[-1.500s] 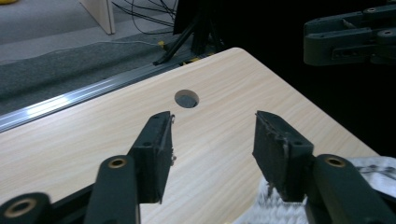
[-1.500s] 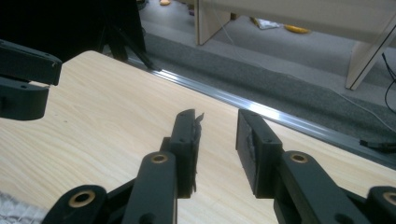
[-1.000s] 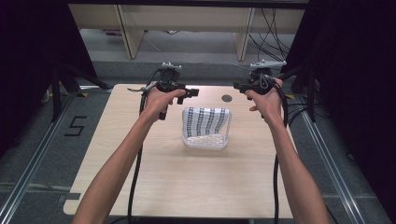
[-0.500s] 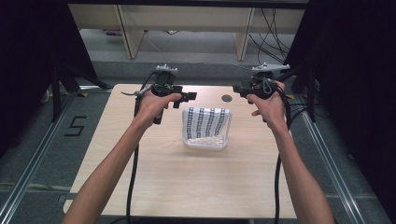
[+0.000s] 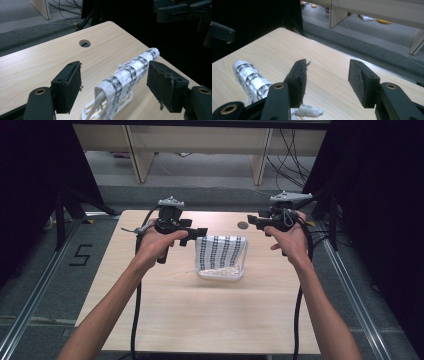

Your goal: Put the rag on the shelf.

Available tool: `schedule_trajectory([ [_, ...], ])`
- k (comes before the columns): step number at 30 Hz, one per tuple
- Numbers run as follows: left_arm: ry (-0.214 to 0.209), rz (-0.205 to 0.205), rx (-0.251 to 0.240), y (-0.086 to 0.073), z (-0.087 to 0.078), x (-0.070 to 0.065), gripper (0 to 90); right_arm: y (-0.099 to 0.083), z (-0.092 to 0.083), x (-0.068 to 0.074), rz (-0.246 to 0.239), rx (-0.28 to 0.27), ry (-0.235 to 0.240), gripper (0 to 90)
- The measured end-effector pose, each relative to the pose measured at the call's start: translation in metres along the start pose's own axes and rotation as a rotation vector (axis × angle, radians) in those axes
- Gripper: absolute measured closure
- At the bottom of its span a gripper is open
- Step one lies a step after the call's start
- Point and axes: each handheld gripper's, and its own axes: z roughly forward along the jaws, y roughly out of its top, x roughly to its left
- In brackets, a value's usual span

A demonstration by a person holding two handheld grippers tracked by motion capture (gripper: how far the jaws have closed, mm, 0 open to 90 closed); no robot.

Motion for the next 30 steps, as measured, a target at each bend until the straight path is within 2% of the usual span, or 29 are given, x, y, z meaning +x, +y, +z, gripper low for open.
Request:
schedule_trajectory([
  [4, 0.017, 0.022, 0.009, -0.007, -0.005, -0.004, 27.0, -0.002, -0.002, 0.002, -0.001, 0.017, 0.000, 47.5],
  [9, 0.005, 0.037, 0.007, -0.017, -0.012, -0.007, 27.0, -0.004, -0.006, 0.005, 0.014, 0.013, 0.010, 43.6],
  [10, 0.003, 0.044, 0.002, -0.020, -0.015, -0.008, 26.9, -0.005, -0.007, 0.006, -0.004, 0.006, 0.003, 42.2],
  [12, -0.004, 0.051, -0.002, -0.026, -0.019, -0.011, 26.9, -0.007, -0.010, 0.009, 0.007, 0.011, 0.007, 40.5],
  [13, -0.011, 0.055, -0.003, -0.030, -0.022, -0.013, 26.9, -0.008, -0.010, 0.009, -0.005, 0.003, 0.013, 40.1],
  [15, -0.021, 0.056, -0.010, -0.036, -0.026, -0.015, 26.7, -0.010, -0.013, 0.012, 0.005, 0.001, 0.019, 39.3],
  [20, -0.032, 0.059, -0.017, -0.048, -0.034, -0.018, 26.7, -0.013, -0.019, 0.020, -0.020, -0.001, 0.028, 37.1],
  [24, -0.039, 0.047, -0.029, -0.056, -0.041, -0.019, 26.6, -0.016, -0.022, 0.029, 0.004, 0.005, 0.039, 35.9],
  [25, -0.044, 0.044, -0.026, -0.059, -0.043, -0.019, 26.6, -0.017, -0.022, 0.029, -0.021, -0.006, 0.047, 34.7],
  [28, -0.057, 0.044, -0.029, -0.064, -0.044, -0.020, 26.5, -0.018, -0.023, 0.032, -0.012, 0.005, 0.041, 33.2],
  [30, -0.058, 0.046, -0.026, -0.067, -0.045, -0.020, 26.0, -0.019, -0.023, 0.032, -0.028, 0.001, 0.050, 32.4],
])
